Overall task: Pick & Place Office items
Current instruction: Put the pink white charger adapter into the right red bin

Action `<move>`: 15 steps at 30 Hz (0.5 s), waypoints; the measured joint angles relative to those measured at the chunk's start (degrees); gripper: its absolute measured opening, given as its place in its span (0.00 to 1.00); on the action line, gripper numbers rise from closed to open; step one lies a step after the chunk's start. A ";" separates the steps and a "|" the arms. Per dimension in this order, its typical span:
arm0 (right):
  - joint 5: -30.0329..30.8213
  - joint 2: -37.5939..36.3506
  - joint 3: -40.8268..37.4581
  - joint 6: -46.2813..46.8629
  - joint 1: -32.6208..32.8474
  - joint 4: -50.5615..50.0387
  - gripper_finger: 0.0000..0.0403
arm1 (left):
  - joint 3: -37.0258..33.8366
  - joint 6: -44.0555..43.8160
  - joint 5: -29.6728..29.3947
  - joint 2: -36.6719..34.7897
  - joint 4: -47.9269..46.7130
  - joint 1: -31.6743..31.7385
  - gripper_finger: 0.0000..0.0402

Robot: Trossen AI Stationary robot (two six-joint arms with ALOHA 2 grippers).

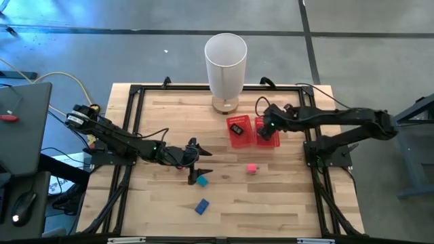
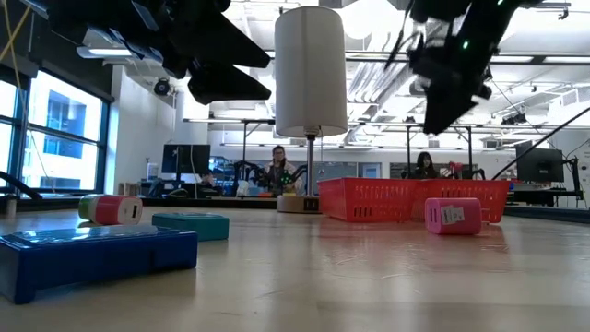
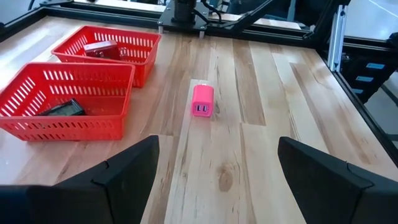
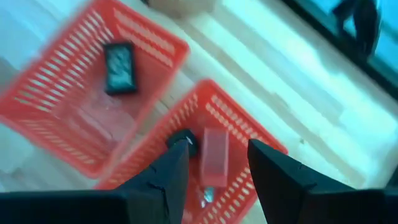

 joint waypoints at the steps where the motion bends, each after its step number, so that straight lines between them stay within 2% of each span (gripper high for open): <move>1: 1.03 -0.92 0.00 0.07 1.09 0.44 0.38 | 0.00 0.00 0.00 0.00 0.00 0.00 0.80; 10: 15.50 -6.35 0.00 4.51 12.27 1.80 0.38 | 0.00 -0.07 0.26 0.00 0.00 0.00 0.80; 15: 17.69 -5.80 0.00 5.13 15.80 3.54 0.38 | 0.00 -0.07 0.26 0.00 -0.47 0.00 0.80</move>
